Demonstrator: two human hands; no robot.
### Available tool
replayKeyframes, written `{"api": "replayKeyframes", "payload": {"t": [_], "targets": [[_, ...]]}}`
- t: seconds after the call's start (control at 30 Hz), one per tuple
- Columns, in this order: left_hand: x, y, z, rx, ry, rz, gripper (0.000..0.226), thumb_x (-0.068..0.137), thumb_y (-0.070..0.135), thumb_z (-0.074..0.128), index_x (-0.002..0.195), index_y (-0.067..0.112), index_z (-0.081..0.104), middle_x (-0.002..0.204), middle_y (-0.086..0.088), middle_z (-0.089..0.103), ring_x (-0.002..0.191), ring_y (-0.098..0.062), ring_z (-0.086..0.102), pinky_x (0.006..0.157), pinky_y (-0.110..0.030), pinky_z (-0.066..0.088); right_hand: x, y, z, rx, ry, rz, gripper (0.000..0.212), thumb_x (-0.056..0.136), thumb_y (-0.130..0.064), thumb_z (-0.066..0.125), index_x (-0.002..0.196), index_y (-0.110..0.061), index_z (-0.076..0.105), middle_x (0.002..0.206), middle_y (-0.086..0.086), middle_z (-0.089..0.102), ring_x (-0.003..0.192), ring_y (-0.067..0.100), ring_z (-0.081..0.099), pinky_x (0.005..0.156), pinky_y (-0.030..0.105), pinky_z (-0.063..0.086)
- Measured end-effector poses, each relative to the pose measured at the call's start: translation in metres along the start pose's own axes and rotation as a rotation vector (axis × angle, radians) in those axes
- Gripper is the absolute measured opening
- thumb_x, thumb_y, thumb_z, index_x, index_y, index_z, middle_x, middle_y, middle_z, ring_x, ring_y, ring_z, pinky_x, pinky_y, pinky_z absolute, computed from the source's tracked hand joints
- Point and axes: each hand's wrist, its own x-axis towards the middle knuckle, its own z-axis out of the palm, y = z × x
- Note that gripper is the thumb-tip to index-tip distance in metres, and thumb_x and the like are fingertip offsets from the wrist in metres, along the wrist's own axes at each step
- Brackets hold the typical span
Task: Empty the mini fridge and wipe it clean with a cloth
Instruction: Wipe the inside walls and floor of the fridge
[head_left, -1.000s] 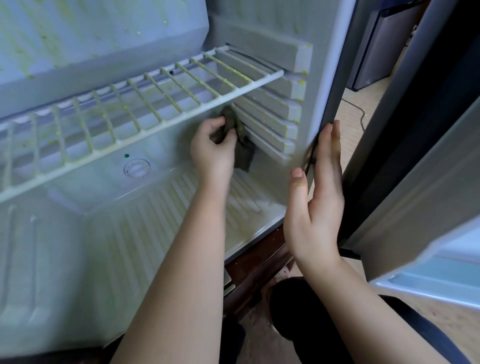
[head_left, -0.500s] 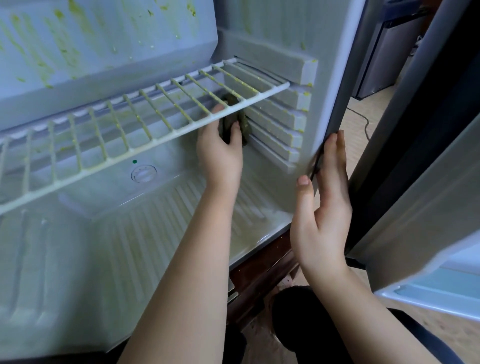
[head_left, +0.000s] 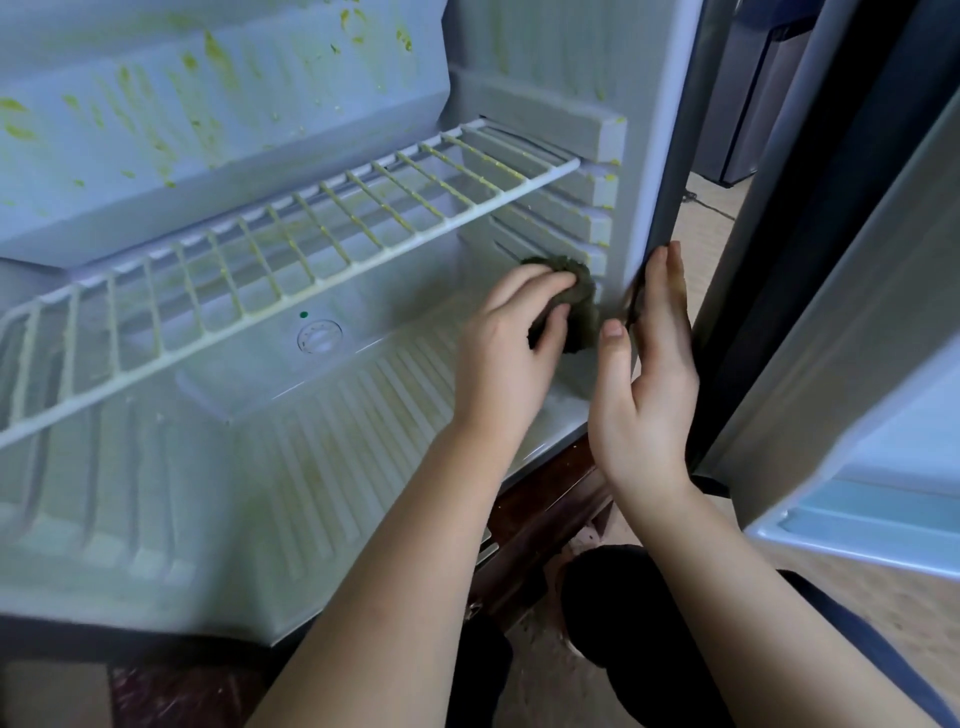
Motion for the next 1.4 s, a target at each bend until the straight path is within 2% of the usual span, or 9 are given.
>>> {"api": "replayKeyframes", "payload": {"t": [0.2,0.33,0.43,0.57,0.7,0.93,1.1,1.27,1.4], "targets": [[-0.001,0.004,0.005,-0.053,-0.023,0.028,0.02,0.079,0.001,0.071,0.098,0.006,0.073,0.099,-0.003,0.068,0.091,-0.014,0.063,0.079,-0.021,0.05,0.0,0.0,0.0,0.007,0.006,-0.004,0.053,0.098,-0.01,0.039,0.148,-0.001,0.028,0.157,0.012,0.024,0.145,0.008,0.018,0.113,0.012,0.017],[0.013,-0.018,0.012,-0.07,0.161,-0.198,0.017,0.082,0.008,0.068,0.099,0.005,0.07,0.097,-0.004,0.07,0.091,-0.013,0.063,0.084,-0.017,0.046,0.001,0.003,0.0,-0.003,0.008,-0.018,0.053,0.098,-0.011,0.039,0.148,0.0,0.028,0.157,0.011,0.023,0.146,0.008,0.017,0.115,0.015,0.016],[0.025,-0.043,0.019,-0.175,0.27,-0.436,0.024,0.084,0.024,0.066,0.103,0.011,0.071,0.103,-0.005,0.073,0.098,-0.02,0.068,0.093,-0.037,0.052,0.0,0.005,-0.001,-0.015,-0.007,-0.036,0.055,0.098,-0.018,0.036,0.149,-0.001,0.027,0.158,0.01,0.021,0.146,0.007,0.016,0.117,0.022,0.018],[0.029,-0.041,0.03,-0.309,0.313,-0.526,0.018,0.079,0.037,0.065,0.095,0.029,0.065,0.098,-0.007,0.072,0.096,-0.027,0.068,0.089,-0.051,0.052,0.0,0.005,-0.001,-0.026,-0.014,-0.043,0.053,0.098,-0.012,0.038,0.148,0.001,0.026,0.158,0.013,0.021,0.146,0.009,0.016,0.117,0.02,0.016],[0.015,-0.014,0.024,-0.352,0.183,-0.469,0.015,0.078,0.026,0.072,0.089,0.031,0.063,0.091,0.002,0.07,0.09,-0.016,0.066,0.087,-0.034,0.053,0.001,0.002,0.0,-0.006,0.002,-0.025,0.053,0.097,-0.008,0.039,0.148,0.001,0.027,0.157,0.013,0.022,0.146,0.011,0.017,0.116,0.018,0.016],[0.005,0.017,0.017,-0.239,0.015,-0.284,0.016,0.07,0.002,0.075,0.083,0.009,0.07,0.079,0.011,0.056,0.078,0.007,0.052,0.073,-0.009,0.039,-0.001,0.0,-0.004,0.033,-0.023,0.002,0.051,0.099,-0.011,0.035,0.149,-0.003,0.026,0.157,0.007,0.023,0.144,0.002,0.017,0.113,0.011,0.016],[-0.013,0.02,0.001,-0.198,-0.31,-0.471,0.012,0.08,0.009,0.072,0.09,0.016,0.075,0.082,0.006,0.072,0.08,-0.009,0.068,0.077,-0.032,0.055,-0.005,-0.005,-0.008,0.051,-0.018,0.035,0.049,0.098,-0.012,0.035,0.147,-0.004,0.033,0.152,-0.004,0.027,0.143,0.001,0.021,0.114,0.012,0.016],[-0.001,0.01,-0.052,-0.156,-0.068,-0.577,0.014,0.081,0.02,0.077,0.085,0.024,0.065,0.077,0.011,0.067,0.075,-0.008,0.065,0.073,-0.019,0.049,-0.014,-0.012,-0.008,-0.101,0.002,-0.055,0.034,0.093,-0.011,0.049,0.126,-0.01,0.059,0.149,0.011,0.04,0.137,0.017,0.039,0.109,0.012,0.025],[-0.005,0.007,-0.072,-0.184,-0.027,-0.748,0.014,0.081,0.033,0.077,0.083,0.029,0.063,0.08,0.006,0.07,0.076,-0.007,0.066,0.07,-0.023,0.051,-0.014,-0.013,-0.006,-0.13,-0.03,-0.139,0.022,0.089,-0.025,0.062,0.104,-0.011,0.068,0.144,0.015,0.038,0.127,0.022,0.045,0.106,0.021,0.032]]}}
